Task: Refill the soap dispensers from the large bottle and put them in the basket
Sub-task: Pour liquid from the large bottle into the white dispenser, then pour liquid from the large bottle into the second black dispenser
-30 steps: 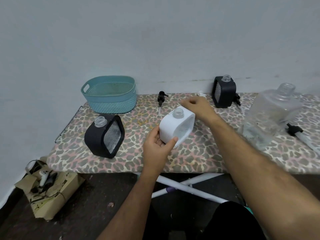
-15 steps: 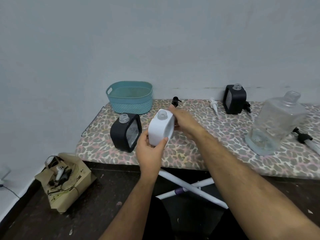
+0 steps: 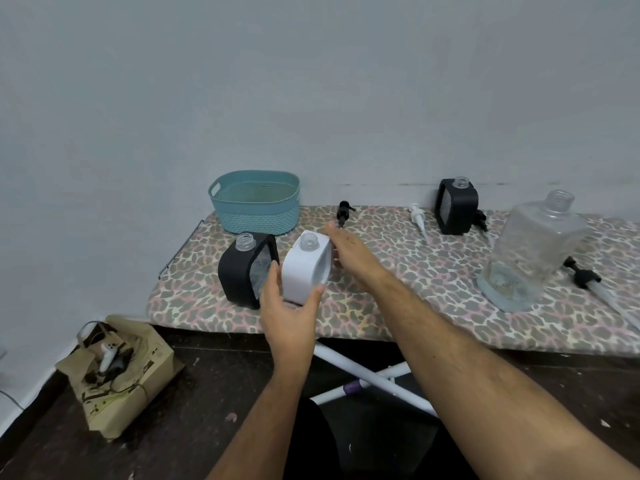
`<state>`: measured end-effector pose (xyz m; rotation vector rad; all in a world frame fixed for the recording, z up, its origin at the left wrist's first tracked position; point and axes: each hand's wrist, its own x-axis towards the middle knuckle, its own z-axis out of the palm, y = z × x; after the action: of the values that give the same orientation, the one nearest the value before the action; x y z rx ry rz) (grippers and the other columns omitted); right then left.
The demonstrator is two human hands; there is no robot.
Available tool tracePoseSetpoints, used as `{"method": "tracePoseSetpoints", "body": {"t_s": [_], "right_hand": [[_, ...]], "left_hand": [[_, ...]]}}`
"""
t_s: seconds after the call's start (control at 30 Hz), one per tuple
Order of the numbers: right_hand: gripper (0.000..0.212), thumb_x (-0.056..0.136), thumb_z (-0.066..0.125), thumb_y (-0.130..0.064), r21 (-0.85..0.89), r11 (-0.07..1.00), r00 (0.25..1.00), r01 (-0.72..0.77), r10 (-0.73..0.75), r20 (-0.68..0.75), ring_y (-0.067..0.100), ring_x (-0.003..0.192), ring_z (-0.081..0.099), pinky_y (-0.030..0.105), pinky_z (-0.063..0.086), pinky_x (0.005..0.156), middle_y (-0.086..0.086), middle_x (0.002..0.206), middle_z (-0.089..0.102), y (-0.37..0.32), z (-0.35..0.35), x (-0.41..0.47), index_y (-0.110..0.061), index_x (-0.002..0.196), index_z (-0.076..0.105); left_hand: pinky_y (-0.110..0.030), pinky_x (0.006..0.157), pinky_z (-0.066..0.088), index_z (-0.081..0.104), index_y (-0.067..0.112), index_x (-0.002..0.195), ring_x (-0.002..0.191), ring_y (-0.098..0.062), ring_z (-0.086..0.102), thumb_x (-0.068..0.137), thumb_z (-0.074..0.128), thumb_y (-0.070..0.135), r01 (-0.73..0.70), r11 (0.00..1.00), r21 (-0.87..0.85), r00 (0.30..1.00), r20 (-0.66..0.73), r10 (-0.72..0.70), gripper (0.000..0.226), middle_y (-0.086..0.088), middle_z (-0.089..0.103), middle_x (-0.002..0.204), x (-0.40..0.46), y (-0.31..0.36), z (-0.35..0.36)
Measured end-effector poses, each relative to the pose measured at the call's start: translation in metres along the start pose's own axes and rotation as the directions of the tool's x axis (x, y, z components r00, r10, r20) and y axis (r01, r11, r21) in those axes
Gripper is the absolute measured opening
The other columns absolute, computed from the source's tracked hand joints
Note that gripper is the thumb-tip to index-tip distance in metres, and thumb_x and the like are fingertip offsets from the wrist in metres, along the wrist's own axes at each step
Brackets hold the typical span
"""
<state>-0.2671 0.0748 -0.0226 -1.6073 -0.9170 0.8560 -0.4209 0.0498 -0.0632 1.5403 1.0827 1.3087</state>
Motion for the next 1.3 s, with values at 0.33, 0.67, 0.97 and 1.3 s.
{"method": "tracePoseSetpoints", "body": {"t_s": [0.33,0.67,0.97,1.3], "right_hand": [[0.025,0.09,0.066,-0.037,-0.181,0.958,0.902,0.221,-0.271,-0.337,0.01,0.098,0.065,0.033,0.053,0.091,-0.005,0.102,0.069,0.004,-0.072,-0.032,-0.017,0.107,0.068],[0.067,0.086,0.069,-0.035,-0.135,0.991,0.704,0.002,-0.097,-0.703,0.021,0.124,0.047,0.03,0.039,0.099,0.008,0.141,0.045,0.028,-0.142,-0.012,-0.013,0.142,0.038],[0.087,0.08,0.075,-0.014,0.026,0.999,0.476,-0.044,0.044,-0.878,0.03,0.14,0.034,0.045,0.031,0.116,0.012,0.153,0.033,0.055,-0.161,0.05,-0.01,0.15,0.024],[0.078,0.08,0.07,-0.01,0.053,0.998,0.411,-0.043,0.066,-0.909,0.026,0.132,0.043,0.048,0.04,0.108,0.004,0.144,0.046,0.081,-0.179,0.09,-0.017,0.146,0.03]], "left_hand": [[-0.02,0.104,0.04,0.062,0.01,0.12,0.121,-0.008,0.053,0.09,0.061,0.026,-0.507,0.861,-0.043,0.858,0.075,0.508,0.034,-0.004,0.06,0.122,-0.037,0.038,0.035],[-0.013,0.087,0.046,0.055,0.016,0.136,0.112,-0.006,0.057,0.095,0.062,0.034,0.007,0.995,-0.101,0.877,0.478,0.042,0.045,0.0,0.059,0.135,0.042,0.062,0.149],[-0.042,0.11,0.042,0.053,0.01,0.138,0.124,-0.018,0.055,0.097,0.054,0.045,0.098,0.995,-0.033,0.769,0.637,-0.054,0.053,-0.003,0.057,0.137,0.114,0.055,0.273],[-0.039,0.108,0.043,0.06,0.019,0.11,0.116,-0.016,0.059,0.1,0.042,0.052,0.146,0.988,-0.039,0.706,0.704,-0.077,0.039,0.003,0.065,0.117,0.14,0.045,0.357]]}}
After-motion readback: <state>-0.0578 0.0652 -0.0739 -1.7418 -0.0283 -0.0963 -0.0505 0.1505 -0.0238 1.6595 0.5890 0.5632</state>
